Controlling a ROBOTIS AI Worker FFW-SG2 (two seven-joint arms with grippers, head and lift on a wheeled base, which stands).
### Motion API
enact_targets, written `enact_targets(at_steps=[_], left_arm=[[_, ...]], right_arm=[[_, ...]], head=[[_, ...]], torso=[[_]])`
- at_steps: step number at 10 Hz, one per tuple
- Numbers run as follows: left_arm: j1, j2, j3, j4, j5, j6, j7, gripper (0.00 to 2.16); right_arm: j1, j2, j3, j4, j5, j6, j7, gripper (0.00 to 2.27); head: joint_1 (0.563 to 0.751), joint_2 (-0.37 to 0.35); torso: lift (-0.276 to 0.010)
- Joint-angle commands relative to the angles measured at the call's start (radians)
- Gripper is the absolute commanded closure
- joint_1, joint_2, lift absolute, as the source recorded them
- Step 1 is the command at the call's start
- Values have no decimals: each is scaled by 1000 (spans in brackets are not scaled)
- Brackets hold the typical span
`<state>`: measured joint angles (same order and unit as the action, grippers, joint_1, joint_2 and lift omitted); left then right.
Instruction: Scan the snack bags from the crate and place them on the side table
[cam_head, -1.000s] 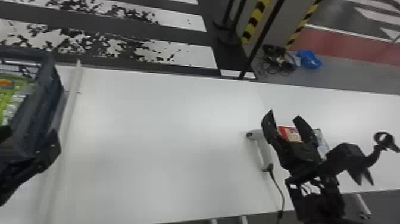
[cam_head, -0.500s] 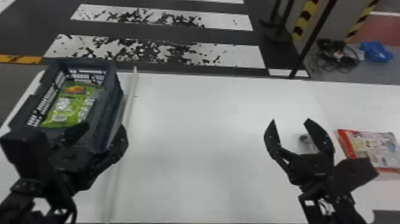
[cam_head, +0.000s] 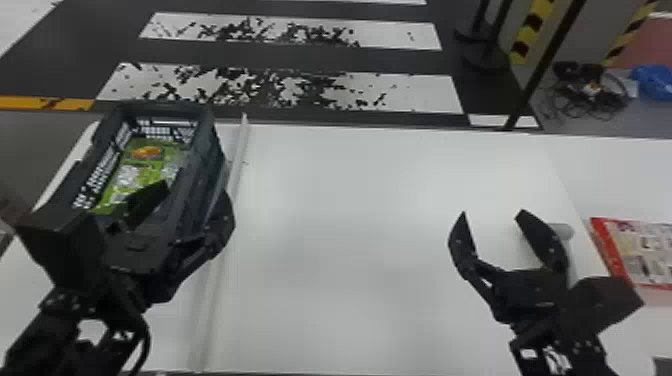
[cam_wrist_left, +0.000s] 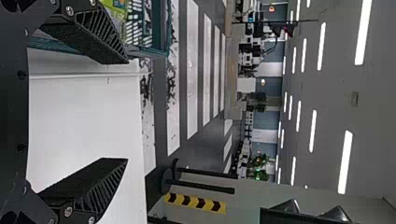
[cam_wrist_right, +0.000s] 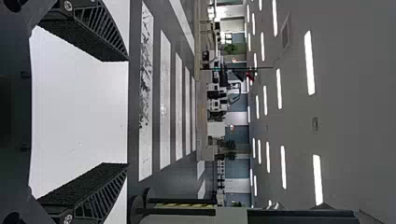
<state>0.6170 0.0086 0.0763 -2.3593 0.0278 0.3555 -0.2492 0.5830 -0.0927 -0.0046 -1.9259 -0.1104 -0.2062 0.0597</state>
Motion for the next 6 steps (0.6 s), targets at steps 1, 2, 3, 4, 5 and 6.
enact_targets(at_steps=[1,2,3,4,5,6], left_arm=[[-22,11,45,-34,0,67,-25,137],[-56,11,88,-43,0,138,-51,137],[-97,16,132,-44,1,208,-70,137],[-148,44,181,-43,14,273,-116,137],[-210,70,234,-32,17,313,-153,137],[-287,110,278,6,1,371,-199,137]], right_arm=[[1,-2,0,1,0,0,0,73],[3,-4,3,1,-2,0,0,73],[9,-4,5,1,-3,0,0,73],[14,-6,3,1,-5,0,0,76],[17,-6,3,1,-5,0,0,76],[21,-6,0,-1,-5,0,0,76]], head=[[695,-30],[695,-19],[695,-10],[695,19],[695,43],[695,70]], torso=[[-94],[-94],[-94],[-94],[-94],[-94]])
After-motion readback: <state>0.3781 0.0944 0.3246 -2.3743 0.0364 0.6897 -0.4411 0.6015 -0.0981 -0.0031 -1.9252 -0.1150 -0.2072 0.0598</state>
